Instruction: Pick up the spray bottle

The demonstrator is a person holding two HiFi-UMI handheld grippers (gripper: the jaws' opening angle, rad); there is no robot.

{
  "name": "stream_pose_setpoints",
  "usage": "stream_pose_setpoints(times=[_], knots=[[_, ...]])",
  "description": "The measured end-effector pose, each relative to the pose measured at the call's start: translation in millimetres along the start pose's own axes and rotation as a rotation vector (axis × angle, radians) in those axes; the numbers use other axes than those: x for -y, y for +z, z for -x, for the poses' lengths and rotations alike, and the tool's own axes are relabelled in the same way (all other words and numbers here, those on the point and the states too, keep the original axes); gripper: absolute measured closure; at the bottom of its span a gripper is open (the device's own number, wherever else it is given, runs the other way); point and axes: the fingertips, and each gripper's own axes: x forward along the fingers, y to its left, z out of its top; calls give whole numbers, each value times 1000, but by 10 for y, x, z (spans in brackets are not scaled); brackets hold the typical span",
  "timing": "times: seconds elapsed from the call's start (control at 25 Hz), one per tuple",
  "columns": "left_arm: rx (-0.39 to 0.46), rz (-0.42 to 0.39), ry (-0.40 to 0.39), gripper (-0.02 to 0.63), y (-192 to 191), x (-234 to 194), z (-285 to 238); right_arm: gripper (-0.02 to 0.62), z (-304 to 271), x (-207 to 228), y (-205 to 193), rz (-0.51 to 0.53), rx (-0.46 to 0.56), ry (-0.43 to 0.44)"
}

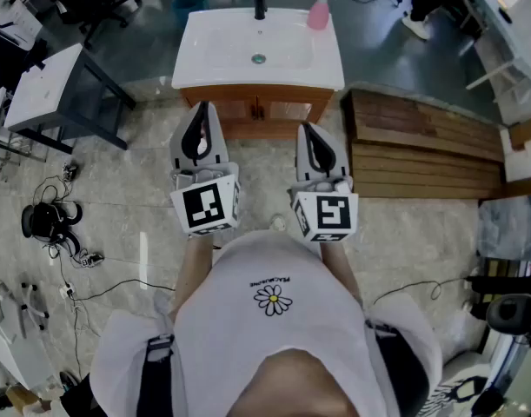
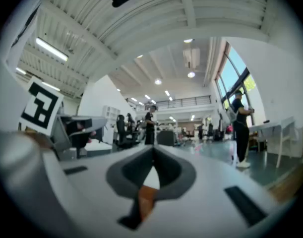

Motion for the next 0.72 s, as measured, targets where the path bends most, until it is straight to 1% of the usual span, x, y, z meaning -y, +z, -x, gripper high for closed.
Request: stream_pose_setpoints(times=[0.24, 0.4, 0.6, 0.72], knots=[[-4, -3, 1, 589, -38, -6, -80, 566, -73, 40, -14, -11, 8, 0], [-19, -13, 4, 589, -89, -27, -122, 566, -116, 39, -43, -27, -1, 17], [-25, 6, -9, 589, -98, 12, -138, 566, -108, 116, -34, -77, 22, 0], [-33, 20, -21, 589, -130, 75, -167, 566, -95, 178, -64, -98, 13, -8]])
